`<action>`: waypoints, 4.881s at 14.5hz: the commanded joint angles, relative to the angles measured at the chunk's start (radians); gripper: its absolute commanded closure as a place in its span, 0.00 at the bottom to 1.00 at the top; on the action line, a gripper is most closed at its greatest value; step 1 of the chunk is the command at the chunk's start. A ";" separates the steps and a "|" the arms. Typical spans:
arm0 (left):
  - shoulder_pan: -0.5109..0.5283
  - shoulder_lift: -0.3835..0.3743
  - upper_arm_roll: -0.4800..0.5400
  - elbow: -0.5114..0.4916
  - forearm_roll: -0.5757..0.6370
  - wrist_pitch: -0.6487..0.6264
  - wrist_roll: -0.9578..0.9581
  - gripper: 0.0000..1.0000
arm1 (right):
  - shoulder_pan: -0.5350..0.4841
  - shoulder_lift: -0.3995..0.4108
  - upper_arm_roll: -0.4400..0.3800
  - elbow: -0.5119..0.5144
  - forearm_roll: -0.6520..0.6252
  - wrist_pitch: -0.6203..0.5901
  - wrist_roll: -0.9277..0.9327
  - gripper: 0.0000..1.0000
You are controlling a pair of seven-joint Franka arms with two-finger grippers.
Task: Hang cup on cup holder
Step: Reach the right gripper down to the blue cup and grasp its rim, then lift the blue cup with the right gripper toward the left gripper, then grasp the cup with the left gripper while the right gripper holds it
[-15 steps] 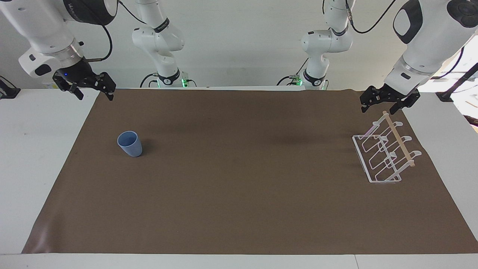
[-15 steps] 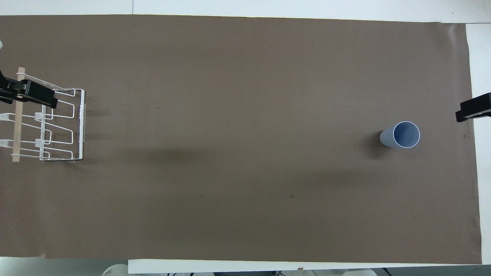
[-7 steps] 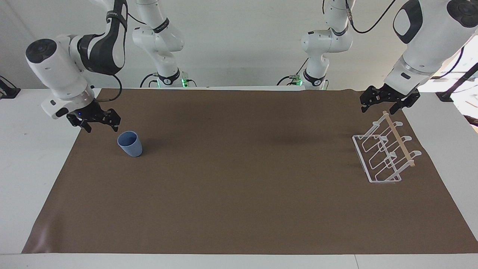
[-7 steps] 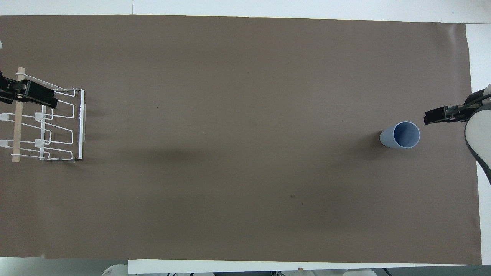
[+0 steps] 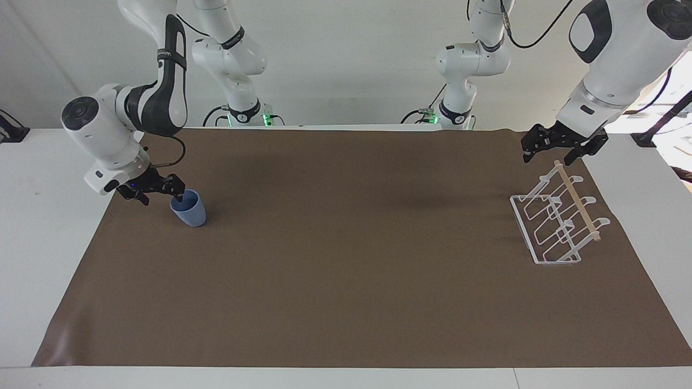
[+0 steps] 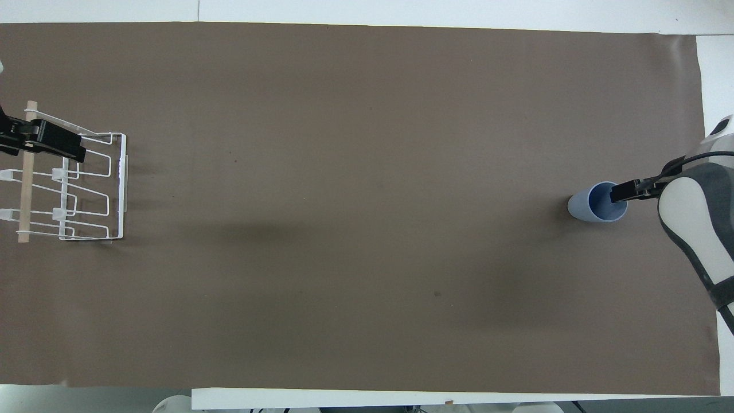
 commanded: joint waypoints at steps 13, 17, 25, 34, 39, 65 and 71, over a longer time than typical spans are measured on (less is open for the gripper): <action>0.001 -0.007 0.000 0.005 0.017 -0.015 -0.010 0.00 | 0.017 0.021 0.010 -0.020 0.032 0.016 -0.033 1.00; 0.001 -0.007 0.000 0.005 0.017 -0.015 -0.010 0.00 | 0.053 0.012 0.027 0.161 0.377 -0.206 -0.033 1.00; -0.004 -0.007 -0.001 0.005 0.016 -0.020 -0.013 0.00 | 0.197 -0.012 0.027 0.140 0.992 -0.297 0.008 1.00; -0.045 -0.081 0.002 -0.124 -0.024 -0.058 -0.515 0.00 | 0.494 -0.044 0.027 0.019 1.555 0.014 0.175 1.00; -0.205 -0.065 0.002 -0.097 -0.108 0.070 -1.130 0.00 | 0.640 -0.029 0.027 0.019 1.681 0.177 0.177 1.00; -0.469 0.050 -0.007 -0.179 -0.276 0.456 -1.818 1.00 | 0.740 0.002 0.027 0.020 1.743 0.274 0.180 1.00; -0.455 0.048 -0.006 -0.169 -0.277 0.434 -1.821 1.00 | 0.728 0.003 0.025 0.046 1.737 0.378 0.220 0.00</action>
